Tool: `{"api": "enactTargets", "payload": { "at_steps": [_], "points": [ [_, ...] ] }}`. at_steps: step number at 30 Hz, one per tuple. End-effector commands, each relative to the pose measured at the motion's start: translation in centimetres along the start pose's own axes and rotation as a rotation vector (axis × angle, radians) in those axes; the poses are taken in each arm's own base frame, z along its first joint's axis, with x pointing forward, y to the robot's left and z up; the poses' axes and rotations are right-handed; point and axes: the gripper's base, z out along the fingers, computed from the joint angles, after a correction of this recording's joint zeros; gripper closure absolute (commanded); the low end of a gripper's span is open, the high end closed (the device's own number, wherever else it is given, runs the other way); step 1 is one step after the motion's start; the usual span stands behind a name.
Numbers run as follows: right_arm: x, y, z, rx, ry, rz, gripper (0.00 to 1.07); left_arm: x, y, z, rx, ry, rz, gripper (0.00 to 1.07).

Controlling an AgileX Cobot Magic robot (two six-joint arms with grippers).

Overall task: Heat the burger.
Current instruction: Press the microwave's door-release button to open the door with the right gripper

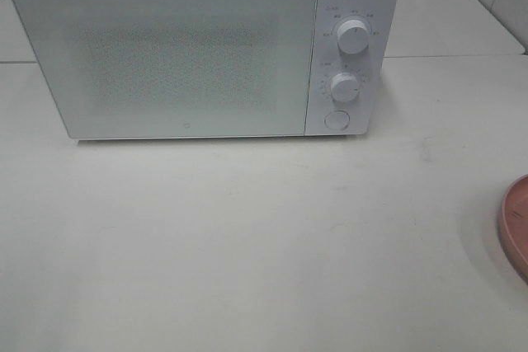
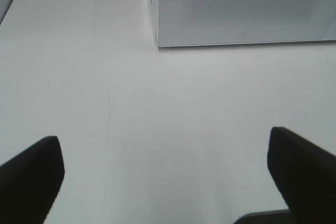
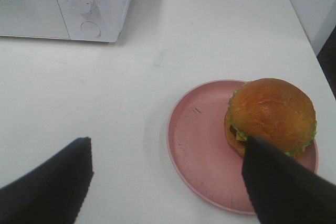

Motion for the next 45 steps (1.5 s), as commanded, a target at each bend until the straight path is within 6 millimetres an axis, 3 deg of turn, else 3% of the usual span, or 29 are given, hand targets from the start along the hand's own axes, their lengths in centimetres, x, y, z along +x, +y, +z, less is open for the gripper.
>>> {"api": "enactTargets", "payload": {
  "at_steps": [1,19,25,36,45],
  "points": [
    [0.2,-0.1,-0.3,0.007,-0.044,-0.009,0.31,0.0,0.0,-0.2,0.006,-0.027,-0.004,0.09],
    [0.0,0.0,-0.5,0.006,-0.056,-0.01,0.31,0.0,0.0,-0.2,0.006,-0.027,-0.004,0.09],
    [-1.3,0.0,-0.6,0.006,-0.068,-0.008,0.31,0.0,0.0,-0.2,0.006,-0.027,-0.004,0.09],
    [-3.9,0.1,3.0,0.009,0.057,-0.01,0.31,0.0,0.0,-0.2,0.006,-0.027,-0.004,0.09],
    [-5.8,0.2,5.6,0.008,0.052,-0.012,0.32,0.0,0.0,-0.2,0.006,-0.027,-0.004,0.09]
  ]
}}
